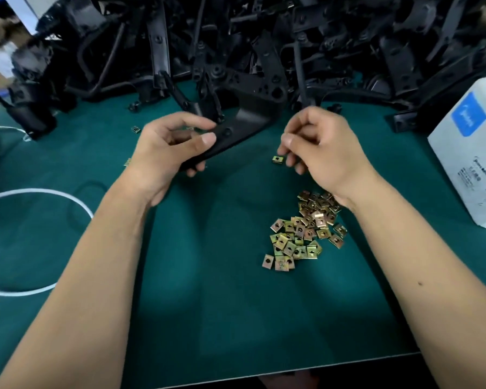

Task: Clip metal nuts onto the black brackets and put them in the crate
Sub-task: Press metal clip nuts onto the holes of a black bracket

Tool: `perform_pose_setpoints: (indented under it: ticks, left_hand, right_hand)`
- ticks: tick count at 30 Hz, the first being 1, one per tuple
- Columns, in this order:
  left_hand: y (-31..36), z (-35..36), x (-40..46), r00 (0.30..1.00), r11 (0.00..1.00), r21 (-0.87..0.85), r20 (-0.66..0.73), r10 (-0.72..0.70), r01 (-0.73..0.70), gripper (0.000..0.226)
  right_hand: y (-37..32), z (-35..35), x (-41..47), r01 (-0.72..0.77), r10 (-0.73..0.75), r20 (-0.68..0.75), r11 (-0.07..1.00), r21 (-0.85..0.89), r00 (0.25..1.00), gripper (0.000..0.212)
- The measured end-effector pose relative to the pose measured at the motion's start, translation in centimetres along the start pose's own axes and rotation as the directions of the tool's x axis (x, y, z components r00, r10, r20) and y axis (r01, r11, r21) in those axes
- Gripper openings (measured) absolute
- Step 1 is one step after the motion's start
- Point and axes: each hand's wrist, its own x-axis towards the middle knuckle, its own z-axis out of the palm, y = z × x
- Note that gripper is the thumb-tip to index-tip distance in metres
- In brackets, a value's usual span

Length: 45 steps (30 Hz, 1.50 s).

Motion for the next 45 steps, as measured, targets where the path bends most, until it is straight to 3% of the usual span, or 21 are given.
perform_pose_setpoints:
  ticks: [3,6,8,10,12,14,15,17,20,23,27,33,38,45]
  left_hand:
    - [-0.2,-0.8,-0.1,0.997,0.996,0.086,0.067,-0.024,0.018,0.020]
    - [-0.2,-0.9,-0.2,0.996,0.987,0.163,0.081,-0.025,0.012,0.022]
    - [-0.1,-0.9,-0.2,0.998,0.969,0.247,0.070,0.007,-0.024,0.020]
    - [0.0,-0.9,-0.2,0.996,0.903,0.421,0.057,0.070,-0.088,0.013]
    - [-0.1,-0.7,-0.3,0.985,0.734,0.660,0.059,0.165,-0.162,0.010]
    - [-0.1,0.1,-0.4,0.953,0.572,0.781,0.094,0.290,-0.251,0.020]
    - [0.1,0.7,-0.4,0.940,0.557,0.779,0.119,0.320,-0.288,0.033]
    - [0.3,2.1,-0.6,0.936,0.630,0.701,0.168,0.310,-0.335,0.055]
    - [-0.1,3.7,-1.0,0.937,0.696,0.628,0.212,0.279,-0.349,0.068]
    - [-0.7,3.7,-0.7,0.956,0.747,0.597,0.162,0.243,-0.291,0.065]
    - [-0.9,3.3,-0.3,0.965,0.783,0.564,0.162,0.206,-0.262,0.066]
    - [-0.9,2.9,-0.2,0.954,0.727,0.619,0.159,0.254,-0.297,0.067]
    - [-1.1,2.9,-0.1,0.928,0.653,0.663,0.206,0.311,-0.366,0.067]
    - [-1.6,3.0,0.2,0.918,0.618,0.687,0.207,0.339,-0.383,0.066]
  right_hand:
    - [-0.2,0.6,-0.1,-0.062,0.076,-0.037,0.952,0.300,0.996,0.023]
    - [-0.3,0.4,0.0,-0.161,0.170,0.015,0.896,0.414,0.985,0.028]
    - [-0.2,0.0,-0.1,-0.141,0.136,0.039,0.957,0.253,0.990,0.027]
    - [0.0,0.1,-0.3,-0.002,0.003,0.047,1.000,-0.021,0.999,0.026]
    - [0.0,0.7,-0.5,0.124,-0.112,0.080,0.978,-0.169,0.990,0.020]
    - [0.1,1.6,-0.6,0.165,-0.156,0.061,0.962,-0.215,0.986,0.018]
    - [0.1,1.9,-0.6,0.162,-0.158,0.037,0.965,-0.208,0.987,0.019]
    - [0.0,2.4,-0.6,0.151,-0.152,0.009,0.972,-0.179,0.988,0.021]
    - [0.0,2.3,-0.7,0.101,-0.096,0.061,0.991,-0.083,0.993,0.033]
    - [0.0,2.1,-0.6,-0.004,-0.013,0.174,0.995,0.096,0.985,0.035]
    - [0.1,2.1,-0.5,-0.027,0.012,0.154,0.995,0.093,0.988,0.028]
    - [0.4,1.8,-0.4,-0.006,-0.003,0.036,0.971,0.238,0.999,0.007]
    - [0.2,1.6,-0.5,-0.049,0.039,0.038,0.946,0.320,0.999,0.012]
    - [0.0,1.9,-0.6,-0.064,0.052,0.051,0.955,0.288,0.997,0.009]
